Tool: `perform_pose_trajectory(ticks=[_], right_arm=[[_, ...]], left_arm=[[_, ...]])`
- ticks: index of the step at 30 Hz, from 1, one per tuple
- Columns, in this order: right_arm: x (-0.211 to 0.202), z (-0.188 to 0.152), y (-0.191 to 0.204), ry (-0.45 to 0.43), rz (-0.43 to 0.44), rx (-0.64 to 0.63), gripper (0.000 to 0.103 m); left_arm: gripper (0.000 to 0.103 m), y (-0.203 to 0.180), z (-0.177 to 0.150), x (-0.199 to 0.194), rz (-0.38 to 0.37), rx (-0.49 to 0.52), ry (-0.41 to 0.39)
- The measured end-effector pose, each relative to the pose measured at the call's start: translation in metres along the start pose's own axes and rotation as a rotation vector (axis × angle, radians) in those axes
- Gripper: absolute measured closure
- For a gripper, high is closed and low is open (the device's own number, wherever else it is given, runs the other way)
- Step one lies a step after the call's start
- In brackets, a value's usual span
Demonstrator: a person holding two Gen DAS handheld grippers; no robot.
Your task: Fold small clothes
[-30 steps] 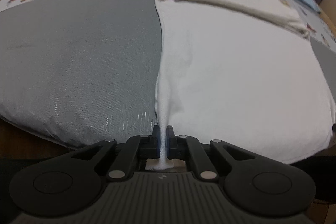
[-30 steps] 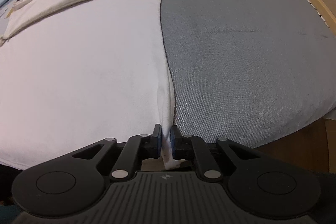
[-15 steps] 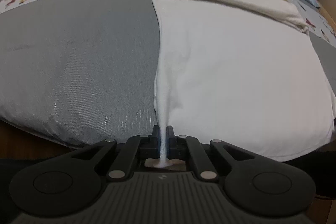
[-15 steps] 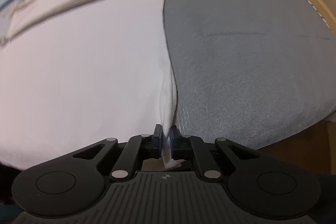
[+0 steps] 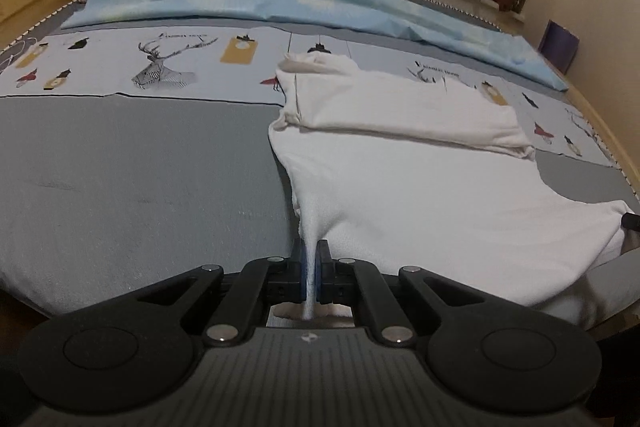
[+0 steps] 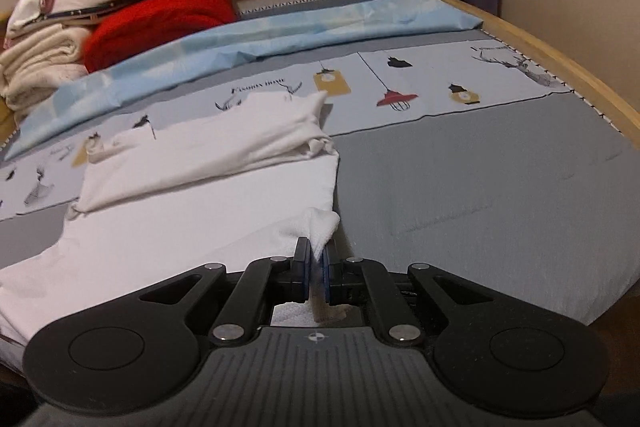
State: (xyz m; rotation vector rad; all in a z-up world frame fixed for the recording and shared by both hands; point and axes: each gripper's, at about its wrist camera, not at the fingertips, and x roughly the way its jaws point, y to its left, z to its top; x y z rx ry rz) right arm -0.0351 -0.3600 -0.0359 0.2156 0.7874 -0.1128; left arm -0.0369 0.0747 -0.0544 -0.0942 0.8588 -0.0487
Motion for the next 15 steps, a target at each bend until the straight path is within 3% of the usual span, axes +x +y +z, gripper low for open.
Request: perform_pose_trajectory(ticks=[15], right_arm=[[-0.011,-0.004,0.007,-0.027,0.004,-0.005,0.098]], left_arm=[[0.1,0.003,-0.002,-0.005,-0.002,-0.003,-0.025]])
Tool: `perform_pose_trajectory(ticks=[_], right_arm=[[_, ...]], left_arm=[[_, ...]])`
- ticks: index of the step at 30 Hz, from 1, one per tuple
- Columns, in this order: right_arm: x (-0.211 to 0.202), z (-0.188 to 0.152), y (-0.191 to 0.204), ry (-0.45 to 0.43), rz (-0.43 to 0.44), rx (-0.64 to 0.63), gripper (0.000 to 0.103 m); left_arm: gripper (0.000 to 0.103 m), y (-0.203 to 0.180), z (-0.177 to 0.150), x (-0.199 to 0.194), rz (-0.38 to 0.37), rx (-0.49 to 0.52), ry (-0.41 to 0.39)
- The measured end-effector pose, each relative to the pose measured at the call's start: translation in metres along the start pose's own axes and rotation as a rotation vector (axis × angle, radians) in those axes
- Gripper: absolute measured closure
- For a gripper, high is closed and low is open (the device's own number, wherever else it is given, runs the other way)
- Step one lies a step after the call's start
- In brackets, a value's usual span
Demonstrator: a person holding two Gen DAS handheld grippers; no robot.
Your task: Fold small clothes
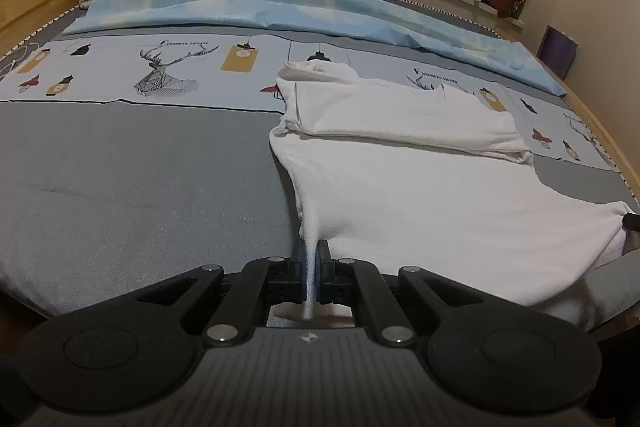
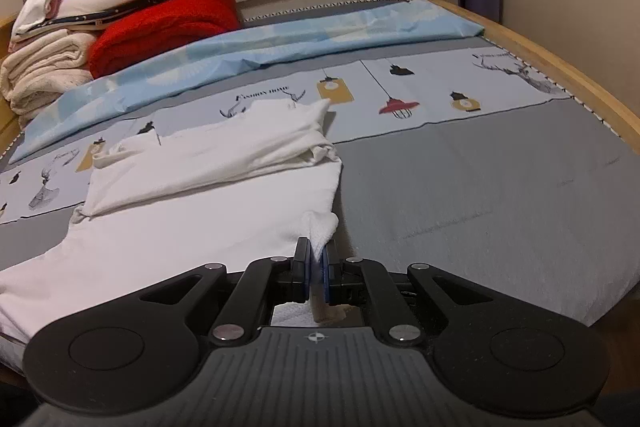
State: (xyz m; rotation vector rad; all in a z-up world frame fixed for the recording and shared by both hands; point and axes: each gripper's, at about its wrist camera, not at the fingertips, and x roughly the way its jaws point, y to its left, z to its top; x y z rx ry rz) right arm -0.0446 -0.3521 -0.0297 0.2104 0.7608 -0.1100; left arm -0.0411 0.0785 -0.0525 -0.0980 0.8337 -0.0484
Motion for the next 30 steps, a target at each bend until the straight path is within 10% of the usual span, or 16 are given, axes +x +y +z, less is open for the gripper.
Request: perform_pose_trajectory(ticks=[24,30], right_arm=[[-0.141,0.011,-0.036,-0.016,0.19,0.025,0.1],[-0.109,0.043,-0.034,0.019,0.206,0.055,0.1]], left_arm=[[0.1,0.048,0.007,-0.135,-0.185,0.075,-0.023],[0.1,0.053,0.044,-0.095,-0.171,0.054,0.022]])
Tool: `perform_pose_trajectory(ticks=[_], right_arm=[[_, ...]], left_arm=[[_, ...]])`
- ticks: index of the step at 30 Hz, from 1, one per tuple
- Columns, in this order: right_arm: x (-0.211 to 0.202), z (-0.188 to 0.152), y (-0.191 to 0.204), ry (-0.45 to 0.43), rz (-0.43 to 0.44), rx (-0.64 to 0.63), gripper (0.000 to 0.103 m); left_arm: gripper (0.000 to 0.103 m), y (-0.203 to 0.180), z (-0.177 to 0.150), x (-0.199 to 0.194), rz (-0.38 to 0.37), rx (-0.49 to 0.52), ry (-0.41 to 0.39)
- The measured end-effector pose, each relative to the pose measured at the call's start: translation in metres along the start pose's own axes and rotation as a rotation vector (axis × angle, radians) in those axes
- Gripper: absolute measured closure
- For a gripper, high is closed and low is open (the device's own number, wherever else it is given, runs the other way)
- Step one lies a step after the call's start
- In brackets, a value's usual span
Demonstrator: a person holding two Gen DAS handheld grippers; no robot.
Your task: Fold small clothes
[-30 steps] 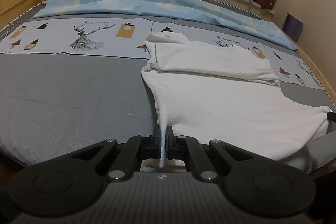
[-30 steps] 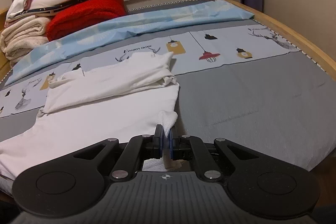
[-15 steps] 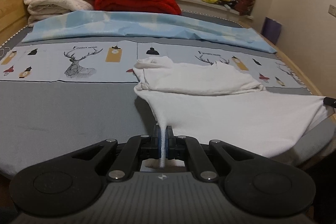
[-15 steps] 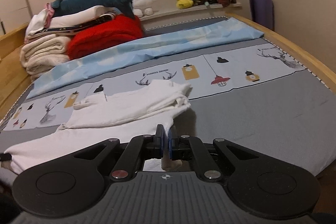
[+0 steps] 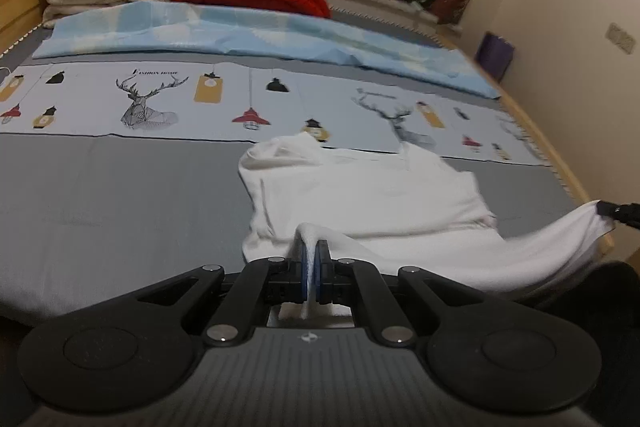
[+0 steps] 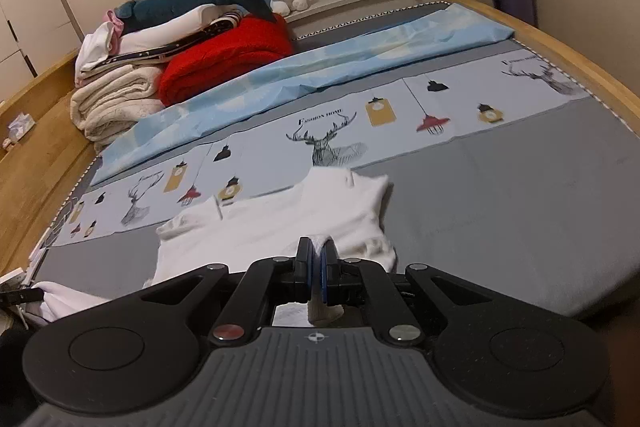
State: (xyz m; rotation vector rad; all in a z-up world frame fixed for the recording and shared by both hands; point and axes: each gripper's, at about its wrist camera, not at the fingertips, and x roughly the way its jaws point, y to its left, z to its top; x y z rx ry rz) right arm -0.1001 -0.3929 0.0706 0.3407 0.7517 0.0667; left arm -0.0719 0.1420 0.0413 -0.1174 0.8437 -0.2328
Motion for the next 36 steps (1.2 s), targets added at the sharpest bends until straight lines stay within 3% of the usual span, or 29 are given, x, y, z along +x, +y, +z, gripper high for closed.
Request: perform_pose_trajectory(ticks=[6,10,12,14,16,17,20,22,27,36], right_arm=[[0.132,0.055,-0.011,0.129,-0.07,0.013,0.1],[0.224,0.072,-0.026,0.229,-0.125,0.019,0.095],[0.237,0.075,-0.044,0.194,-0.217,0.086,0.089],[0.232,0.071,-0.058,0.134,-0.191,0.09,0.089],[0.236,0.056,-0.07,0.186,-0.188,0.088,0.088],[0.241,0.051,-0.073,0.23,-0.191,0.084,0.087],[0.247,0.042,-0.067,0.23,-0.166,-0.002,0.086],[0.255,0.038,-0.061,0.247,-0.151,-0.047,0.079],[0.277,0.04,-0.043,0.251,-0.11,-0.154,0.073],[0.321,0.047,-0.025,0.277,-0.104,-0.243,0.07]], left_arm=[[0.1,0.039,0.066,0.133,0.06,-0.072,0.103],[0.098,0.068,0.088,0.204,0.046,-0.161,0.153],[0.098,0.086,0.088,0.211,0.051,-0.226,0.112],[0.091,0.107,0.08,0.212,0.007,-0.335,0.111],[0.083,0.12,0.078,0.218,-0.02,-0.398,0.14],[0.081,0.122,0.077,0.221,-0.019,-0.386,0.147],[0.081,0.117,0.073,0.237,-0.002,-0.317,0.2],[0.08,0.107,0.072,0.246,-0.007,-0.269,0.226],[0.065,0.08,0.077,0.262,-0.003,-0.13,0.2],[0.065,0.069,0.086,0.287,0.035,-0.073,0.208]])
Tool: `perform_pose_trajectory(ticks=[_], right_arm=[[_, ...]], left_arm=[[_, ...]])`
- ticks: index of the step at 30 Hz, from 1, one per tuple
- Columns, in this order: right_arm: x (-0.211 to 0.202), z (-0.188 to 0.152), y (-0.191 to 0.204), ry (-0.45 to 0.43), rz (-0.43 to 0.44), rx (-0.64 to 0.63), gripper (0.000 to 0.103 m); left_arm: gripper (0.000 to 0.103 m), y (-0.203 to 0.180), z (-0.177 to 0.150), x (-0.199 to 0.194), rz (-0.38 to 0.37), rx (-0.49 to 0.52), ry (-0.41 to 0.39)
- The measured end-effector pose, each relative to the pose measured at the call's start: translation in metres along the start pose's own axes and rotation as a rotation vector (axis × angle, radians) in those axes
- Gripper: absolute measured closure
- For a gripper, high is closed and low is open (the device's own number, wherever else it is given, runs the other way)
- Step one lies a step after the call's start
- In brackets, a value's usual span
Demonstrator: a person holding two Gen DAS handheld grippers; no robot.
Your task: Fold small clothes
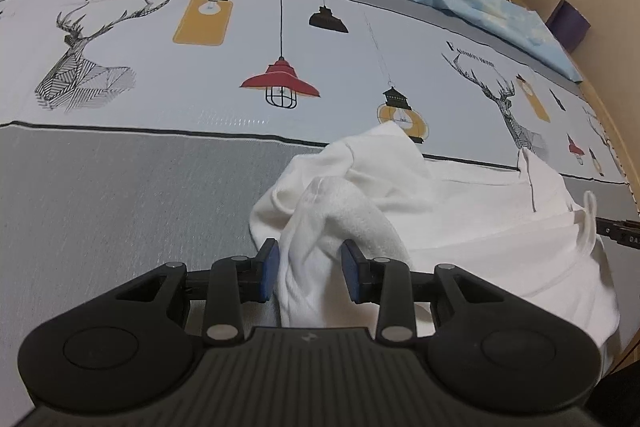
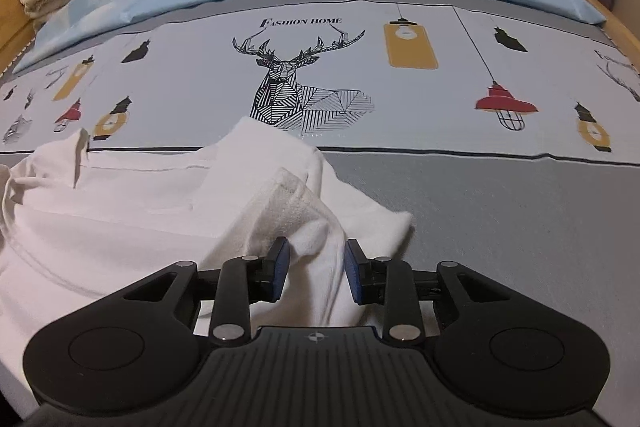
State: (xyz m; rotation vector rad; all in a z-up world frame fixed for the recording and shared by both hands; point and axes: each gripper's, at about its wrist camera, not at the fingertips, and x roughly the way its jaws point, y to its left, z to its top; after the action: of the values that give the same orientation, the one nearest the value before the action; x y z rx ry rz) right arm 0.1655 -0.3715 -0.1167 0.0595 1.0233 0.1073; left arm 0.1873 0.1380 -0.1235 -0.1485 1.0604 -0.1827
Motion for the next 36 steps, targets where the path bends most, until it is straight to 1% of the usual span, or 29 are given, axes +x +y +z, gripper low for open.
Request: perform_pose_trajectory(ticks=[2,6,7,8,9,11,12,15,17,18,19,21,22,24,28,29,30,31,32,33,34,36], right_arm=[[0.007,0.004,0.001,-0.002,-0.014,0.0,0.068],[0.017,0.009,0.001,0.002,-0.014,-0.007,0.068],[0.019,0.01,0.002,0.004,-0.011,-0.008,0.068],[0.02,0.01,0.002,0.005,-0.007,-0.009,0.068],[0.021,0.011,0.002,0.005,-0.002,-0.01,0.068],[0.022,0.012,0.003,0.006,0.016,-0.015,0.081],[0.021,0.013,0.003,0.002,0.029,-0.023,0.096],[0.013,0.014,0.005,-0.038,0.06,-0.037,0.099],[0.003,0.018,-0.001,-0.081,0.081,0.008,0.099],[-0.003,0.02,-0.007,-0.109,0.093,0.05,0.1],[-0.011,0.024,-0.016,-0.151,0.107,0.117,0.101],[-0.022,0.027,-0.032,-0.227,0.117,0.23,0.101],[-0.025,0.028,-0.039,-0.258,0.116,0.279,0.101],[-0.026,0.03,-0.046,-0.296,0.093,0.329,0.101],[-0.017,0.034,-0.046,-0.298,0.04,0.363,0.1],[-0.014,0.035,-0.045,-0.29,0.027,0.362,0.1],[-0.009,0.036,-0.044,-0.265,0.005,0.364,0.098],[-0.006,0.035,-0.044,-0.234,-0.017,0.372,0.092],[-0.001,0.034,-0.045,-0.186,-0.036,0.386,0.086],[0.0,0.031,-0.046,-0.161,-0.037,0.393,0.075],[-0.001,0.029,-0.047,-0.147,-0.031,0.398,0.071],[-0.004,0.025,-0.048,-0.125,-0.009,0.388,0.07]], left_arm=[[0.065,-0.002,0.004,0.004,0.004,0.009,0.004],[0.066,-0.004,0.008,0.01,0.009,0.027,0.007],[0.072,-0.004,0.008,0.01,0.008,0.033,0.005],[0.082,-0.004,0.009,0.01,0.01,0.04,0.004],[0.087,-0.004,0.009,0.009,0.015,0.05,0.003],[0.091,-0.003,0.01,0.006,0.018,0.062,0.003],[0.091,-0.003,0.01,0.004,0.012,0.064,0.002],[0.093,-0.002,0.011,-0.005,-0.01,0.087,-0.015],[0.094,-0.001,0.013,-0.013,-0.03,0.093,-0.031],[0.094,0.002,0.014,-0.018,-0.05,0.09,-0.047],[0.095,0.004,0.016,-0.022,-0.062,0.082,-0.063],[0.095,0.011,0.023,-0.026,-0.078,0.031,-0.111],[0.095,0.013,0.026,-0.027,-0.074,0.008,-0.127],[0.095,0.017,0.033,-0.024,-0.058,-0.025,-0.163],[0.094,0.02,0.044,-0.021,-0.05,-0.095,-0.217],[0.093,0.018,0.046,-0.018,-0.014,-0.101,-0.215],[0.092,0.018,0.047,-0.015,0.021,-0.105,-0.2],[0.086,0.019,0.047,-0.013,0.02,-0.115,-0.168],[0.085,0.022,0.045,-0.011,-0.007,-0.13,-0.137],[0.085,0.023,0.044,-0.01,-0.031,-0.14,-0.102],[0.085,0.023,0.041,-0.01,-0.037,-0.134,-0.083],[0.085,0.019,0.035,-0.012,-0.05,-0.091,-0.05]])
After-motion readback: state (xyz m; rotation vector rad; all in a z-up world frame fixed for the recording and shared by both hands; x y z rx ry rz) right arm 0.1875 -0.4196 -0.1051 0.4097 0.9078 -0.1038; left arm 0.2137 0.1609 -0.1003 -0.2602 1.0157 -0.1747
